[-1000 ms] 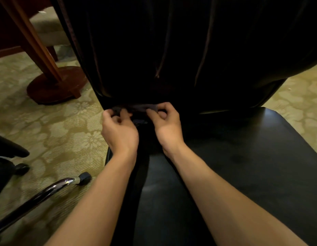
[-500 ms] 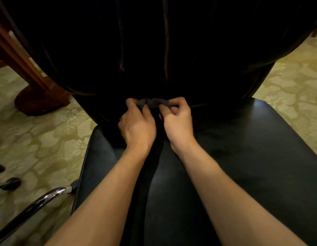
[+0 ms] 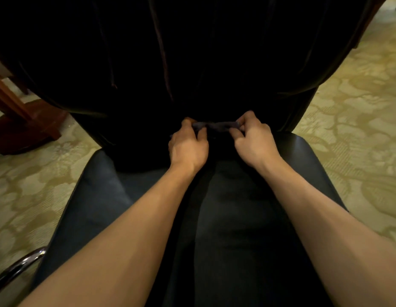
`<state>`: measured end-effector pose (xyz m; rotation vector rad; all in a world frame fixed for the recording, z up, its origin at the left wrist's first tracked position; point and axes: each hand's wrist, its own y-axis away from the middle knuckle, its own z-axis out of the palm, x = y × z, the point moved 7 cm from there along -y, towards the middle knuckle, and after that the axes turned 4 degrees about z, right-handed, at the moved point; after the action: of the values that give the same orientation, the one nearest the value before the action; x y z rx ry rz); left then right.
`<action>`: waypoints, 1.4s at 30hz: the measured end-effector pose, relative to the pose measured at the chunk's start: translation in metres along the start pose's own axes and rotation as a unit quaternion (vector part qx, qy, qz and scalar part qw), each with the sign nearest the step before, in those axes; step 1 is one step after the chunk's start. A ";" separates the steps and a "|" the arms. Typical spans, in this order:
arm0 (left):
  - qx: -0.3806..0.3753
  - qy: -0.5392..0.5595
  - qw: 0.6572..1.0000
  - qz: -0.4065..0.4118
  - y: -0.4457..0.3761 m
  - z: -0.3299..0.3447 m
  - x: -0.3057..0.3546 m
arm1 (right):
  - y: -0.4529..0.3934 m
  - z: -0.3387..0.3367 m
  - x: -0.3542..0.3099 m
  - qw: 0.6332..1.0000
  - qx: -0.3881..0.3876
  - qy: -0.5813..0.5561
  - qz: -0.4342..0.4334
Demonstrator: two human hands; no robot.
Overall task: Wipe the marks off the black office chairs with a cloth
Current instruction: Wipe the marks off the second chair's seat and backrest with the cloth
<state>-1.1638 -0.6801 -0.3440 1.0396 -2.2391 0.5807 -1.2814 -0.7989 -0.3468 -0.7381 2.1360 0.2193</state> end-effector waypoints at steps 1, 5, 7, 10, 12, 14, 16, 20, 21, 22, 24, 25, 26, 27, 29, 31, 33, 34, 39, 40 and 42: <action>-0.009 0.011 1.000 0.003 0.000 0.005 0.004 | 0.000 -0.006 0.005 1.000 0.003 0.015 0.007; -0.035 0.053 0.998 0.007 0.005 0.024 0.022 | 0.015 -0.031 0.027 0.998 0.046 0.003 0.049; -0.053 0.070 0.996 0.012 0.012 0.034 0.034 | 0.029 -0.042 0.041 0.993 0.081 -0.033 0.081; -0.074 0.094 0.993 0.022 0.027 0.049 0.055 | 0.050 -0.061 0.059 0.981 0.115 -0.096 0.124; -0.078 0.105 0.991 0.031 0.042 0.058 0.069 | 0.068 -0.072 0.069 0.975 0.130 -0.120 0.133; -0.083 0.116 0.989 0.040 0.057 0.066 0.082 | 0.086 -0.083 0.075 0.969 0.157 -0.144 0.128; -0.090 0.121 0.987 0.051 0.072 0.071 0.092 | 0.105 -0.092 0.079 0.961 0.181 -0.165 0.125; -0.101 0.133 0.984 0.064 0.101 0.078 0.104 | 0.139 -0.103 0.084 0.947 0.186 -0.224 0.138; -0.104 0.135 0.983 0.065 0.108 0.079 0.107 | 0.147 -0.106 0.085 0.945 0.179 -0.235 0.143; -0.107 0.140 0.982 0.065 0.115 0.079 0.110 | 0.155 -0.108 0.085 0.943 0.168 -0.244 0.150; -0.117 0.153 0.979 0.072 0.130 0.078 0.115 | 0.173 -0.113 0.086 0.939 0.144 -0.265 0.166; -0.128 0.157 0.976 0.081 0.138 0.079 0.118 | 0.184 -0.116 0.087 0.937 0.138 -0.270 0.175; -0.142 0.157 0.973 0.091 0.148 0.081 0.122 | 0.198 -0.120 0.089 0.934 0.140 -0.272 0.187; -0.154 0.155 0.971 0.101 0.159 0.082 0.126 | 0.212 -0.124 0.093 0.930 0.147 -0.270 0.200; -0.174 0.167 0.963 0.117 0.186 0.085 0.132 | 0.243 -0.134 0.099 0.924 0.171 -0.259 0.223; -0.181 0.176 0.959 0.132 0.213 0.085 0.137 | 0.271 -0.142 0.103 0.919 0.192 -0.254 0.233; -0.178 0.188 0.957 0.133 0.232 0.085 0.137 | 0.294 -0.145 0.100 0.916 0.203 -0.265 0.224; -0.178 0.193 0.956 0.132 0.241 0.084 0.137 | 0.305 -0.146 0.098 0.914 0.212 -0.270 0.215; -0.196 0.185 0.954 0.132 0.287 0.071 0.134 | 0.356 -0.140 0.091 0.917 0.237 -0.235 0.218; -0.202 0.176 0.955 0.131 0.294 0.068 0.133 | 0.363 -0.140 0.089 0.918 0.243 -0.220 0.224; -0.217 0.164 0.955 0.118 0.303 0.063 0.132 | 0.373 -0.140 0.084 0.918 0.253 -0.193 0.237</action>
<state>-1.4920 -0.6067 -0.3421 0.4227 -2.0701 0.3053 -1.6293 -0.5882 -0.3610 0.1284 1.8348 0.0503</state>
